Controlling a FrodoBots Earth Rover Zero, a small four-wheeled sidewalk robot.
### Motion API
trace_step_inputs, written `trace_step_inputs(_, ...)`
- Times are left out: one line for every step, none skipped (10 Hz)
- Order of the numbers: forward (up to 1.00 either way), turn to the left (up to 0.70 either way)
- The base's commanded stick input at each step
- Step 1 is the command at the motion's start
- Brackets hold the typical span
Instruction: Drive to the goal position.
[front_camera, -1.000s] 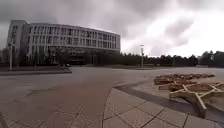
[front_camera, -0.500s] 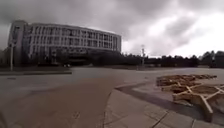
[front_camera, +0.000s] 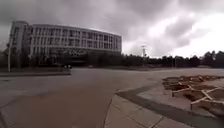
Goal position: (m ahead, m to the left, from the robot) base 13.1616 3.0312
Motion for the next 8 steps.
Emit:
trace_step_inputs(0.85, 0.00)
trace_step_inputs(0.85, 0.00)
trace_step_inputs(0.85, 0.00)
trace_step_inputs(0.85, 0.00)
trace_step_inputs(0.85, 0.00)
trace_step_inputs(0.85, 0.00)
trace_step_inputs(0.85, 0.00)
trace_step_inputs(0.85, 0.00)
